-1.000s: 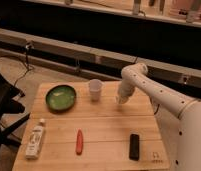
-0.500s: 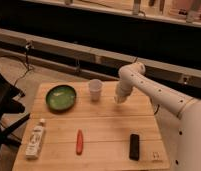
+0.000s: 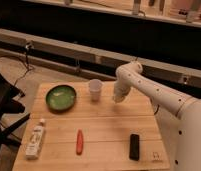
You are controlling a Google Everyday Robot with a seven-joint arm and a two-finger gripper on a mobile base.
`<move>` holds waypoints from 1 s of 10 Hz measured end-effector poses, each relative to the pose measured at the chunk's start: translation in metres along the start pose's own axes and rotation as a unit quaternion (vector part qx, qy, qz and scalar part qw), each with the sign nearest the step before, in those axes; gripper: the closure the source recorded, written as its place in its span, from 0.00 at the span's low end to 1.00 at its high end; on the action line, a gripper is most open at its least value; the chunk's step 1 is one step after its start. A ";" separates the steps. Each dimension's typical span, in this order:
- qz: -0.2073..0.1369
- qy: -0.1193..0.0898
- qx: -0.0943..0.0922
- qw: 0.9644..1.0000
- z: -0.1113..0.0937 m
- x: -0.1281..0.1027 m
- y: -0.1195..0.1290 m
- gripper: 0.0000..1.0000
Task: Place the white sponge in the ceramic bowl
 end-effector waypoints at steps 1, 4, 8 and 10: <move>-0.001 0.001 0.000 1.000 -0.001 0.000 0.001 1.00; -0.010 0.002 0.002 1.000 -0.004 -0.007 -0.001 1.00; -0.020 0.003 0.005 1.000 -0.007 -0.017 -0.003 1.00; -0.026 0.003 0.007 1.000 -0.009 -0.020 -0.003 1.00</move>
